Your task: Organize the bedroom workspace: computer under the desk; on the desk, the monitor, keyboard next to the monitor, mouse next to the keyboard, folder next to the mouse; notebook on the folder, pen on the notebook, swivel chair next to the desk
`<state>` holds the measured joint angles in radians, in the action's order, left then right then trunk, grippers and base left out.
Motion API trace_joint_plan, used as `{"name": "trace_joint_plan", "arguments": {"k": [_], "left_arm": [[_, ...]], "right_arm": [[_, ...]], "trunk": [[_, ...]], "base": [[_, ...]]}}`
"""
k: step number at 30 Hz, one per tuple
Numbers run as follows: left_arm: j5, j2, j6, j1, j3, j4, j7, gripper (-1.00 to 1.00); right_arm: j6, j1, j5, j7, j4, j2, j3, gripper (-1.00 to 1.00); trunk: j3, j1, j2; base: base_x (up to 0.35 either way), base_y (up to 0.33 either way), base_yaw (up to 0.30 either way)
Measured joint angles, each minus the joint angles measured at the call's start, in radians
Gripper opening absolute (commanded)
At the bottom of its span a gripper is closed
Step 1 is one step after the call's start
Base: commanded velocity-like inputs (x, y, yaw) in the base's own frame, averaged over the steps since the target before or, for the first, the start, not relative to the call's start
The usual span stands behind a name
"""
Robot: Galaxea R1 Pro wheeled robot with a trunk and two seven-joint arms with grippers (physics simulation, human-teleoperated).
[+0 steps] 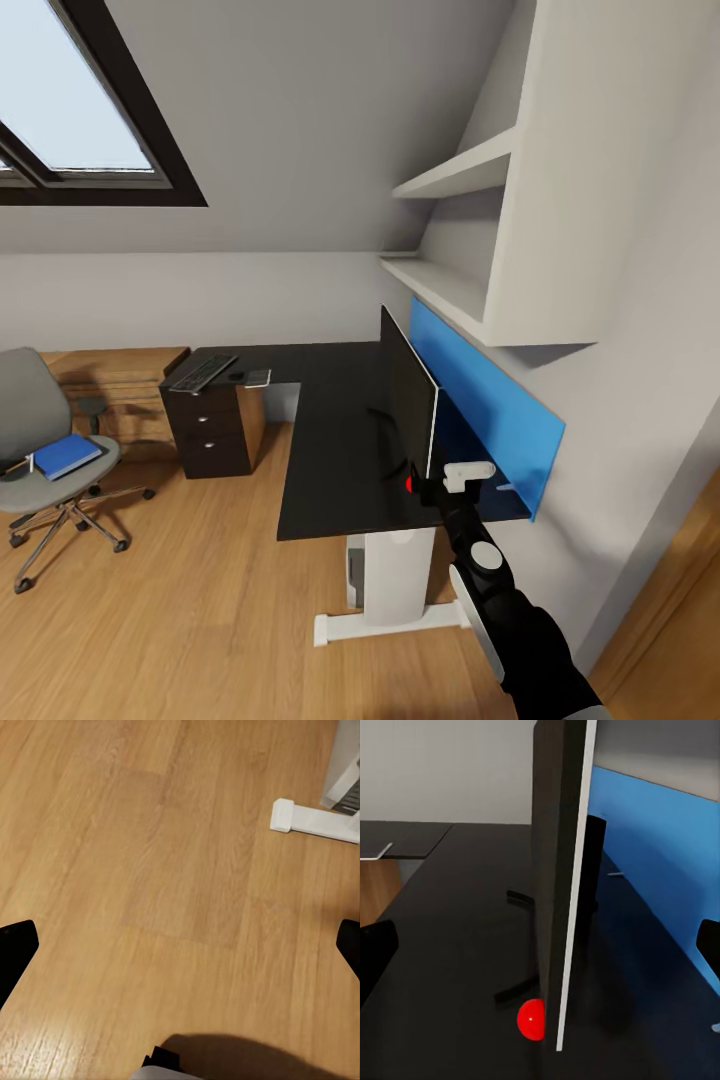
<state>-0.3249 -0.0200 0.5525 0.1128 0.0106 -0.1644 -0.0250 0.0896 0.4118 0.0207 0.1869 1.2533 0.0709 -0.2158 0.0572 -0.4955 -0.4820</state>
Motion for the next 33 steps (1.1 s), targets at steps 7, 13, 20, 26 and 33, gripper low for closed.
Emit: {"name": "trace_joint_plan", "arguments": {"k": [7, 13, 20, 26, 33], "left_arm": [[0.0, 0.0, 0.0, 0.0, 0.0, 0.0, 0.0, 1.0], [0.0, 0.0, 0.0, 0.0, 0.0, 0.0, 0.0, 1.0], [0.0, 0.0, 0.0, 0.0, 0.0, 0.0, 0.0, 1.0], [0.0, 0.0, 0.0, 0.0, 0.001, 0.0, 0.0, 1.0], [0.0, 0.0, 0.0, 0.0, 0.001, 0.0, 0.0, 1.0]], "right_arm": [[0.0, 0.0, 0.0, 0.0, 0.0, -0.001, 0.001, 1.0], [0.0, 0.0, 0.0, 0.0, -0.001, -0.002, 0.002, 1.0], [0.0, 0.0, 0.0, 0.0, -0.002, -0.002, 0.002, 1.0], [0.0, 0.0, 0.0, 0.001, -0.004, -0.002, 0.002, 1.0], [0.0, 0.0, 0.0, 0.002, -0.004, -0.002, 0.002, 1.0]], "trunk": [[0.0, 0.0, 0.0], [0.0, 0.0, 0.0], [0.0, 0.0, 0.0], [0.0, 0.0, 0.0], [0.0, 0.0, 0.0]], "base": [[0.001, 0.0, 0.0], [0.133, 0.009, 0.0], [0.163, 0.029, 0.0], [0.169, 0.004, 0.0], [0.166, 0.0, 0.0]]}}
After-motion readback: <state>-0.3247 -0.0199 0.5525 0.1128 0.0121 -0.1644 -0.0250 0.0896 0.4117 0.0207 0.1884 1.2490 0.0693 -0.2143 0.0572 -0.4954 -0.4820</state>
